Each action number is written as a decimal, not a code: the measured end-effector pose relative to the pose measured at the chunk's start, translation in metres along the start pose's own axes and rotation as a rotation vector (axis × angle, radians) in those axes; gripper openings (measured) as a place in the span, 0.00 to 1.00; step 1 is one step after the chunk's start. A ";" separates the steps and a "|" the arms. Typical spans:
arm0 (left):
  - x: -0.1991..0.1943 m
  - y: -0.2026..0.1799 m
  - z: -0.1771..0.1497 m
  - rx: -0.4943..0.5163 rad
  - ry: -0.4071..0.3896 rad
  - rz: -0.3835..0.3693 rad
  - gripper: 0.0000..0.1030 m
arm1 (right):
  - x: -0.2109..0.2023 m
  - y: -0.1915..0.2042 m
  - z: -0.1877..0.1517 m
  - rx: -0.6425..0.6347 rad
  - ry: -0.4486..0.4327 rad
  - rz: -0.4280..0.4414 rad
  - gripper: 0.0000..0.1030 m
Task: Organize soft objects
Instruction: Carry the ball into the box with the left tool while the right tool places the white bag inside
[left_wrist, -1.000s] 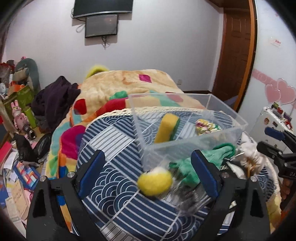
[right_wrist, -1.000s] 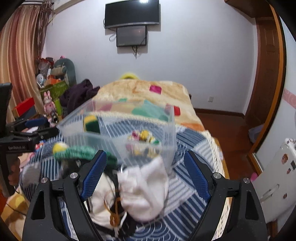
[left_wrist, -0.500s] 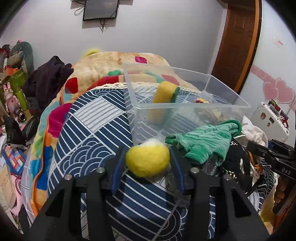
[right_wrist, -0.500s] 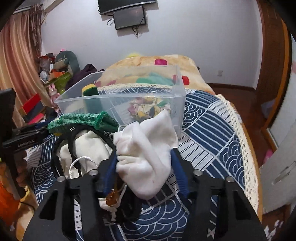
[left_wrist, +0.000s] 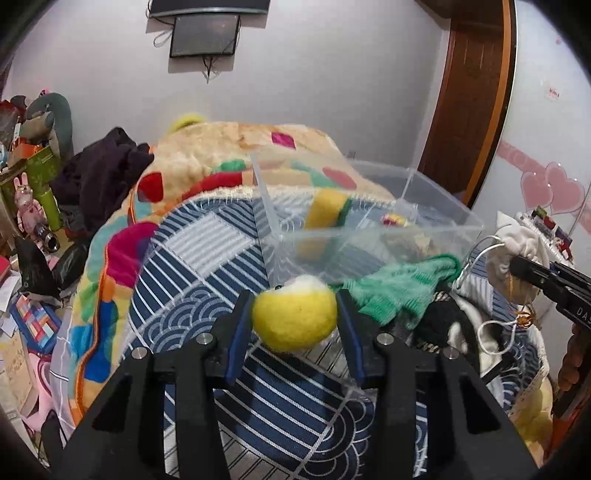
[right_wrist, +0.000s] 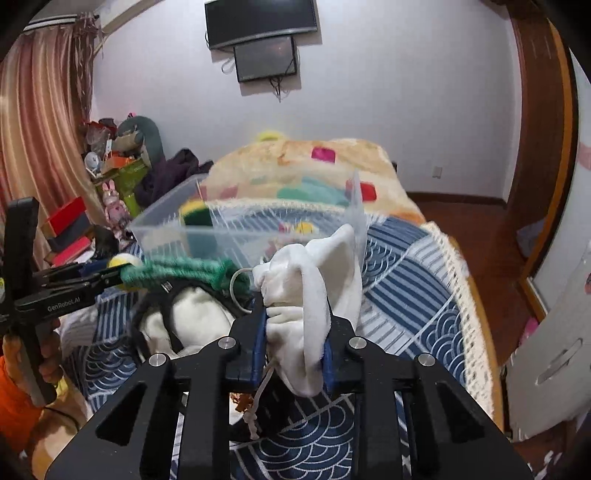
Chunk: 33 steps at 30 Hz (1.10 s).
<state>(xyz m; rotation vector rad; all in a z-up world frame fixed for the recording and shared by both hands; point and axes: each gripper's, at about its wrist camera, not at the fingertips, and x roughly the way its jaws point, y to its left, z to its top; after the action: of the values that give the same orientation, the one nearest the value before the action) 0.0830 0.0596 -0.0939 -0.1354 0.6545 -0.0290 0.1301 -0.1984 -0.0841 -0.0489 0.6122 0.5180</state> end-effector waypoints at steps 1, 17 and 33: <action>-0.004 0.000 0.003 0.002 -0.012 -0.002 0.43 | -0.005 0.001 0.003 -0.004 -0.018 0.000 0.21; -0.022 -0.028 0.063 0.066 -0.153 -0.033 0.43 | -0.030 0.017 0.061 -0.043 -0.242 -0.007 0.21; 0.043 -0.051 0.079 0.121 -0.015 -0.087 0.43 | 0.043 0.019 0.077 -0.024 -0.128 -0.027 0.21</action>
<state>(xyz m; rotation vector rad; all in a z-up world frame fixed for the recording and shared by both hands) 0.1661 0.0151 -0.0507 -0.0477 0.6302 -0.1511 0.1925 -0.1479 -0.0434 -0.0463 0.4794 0.4983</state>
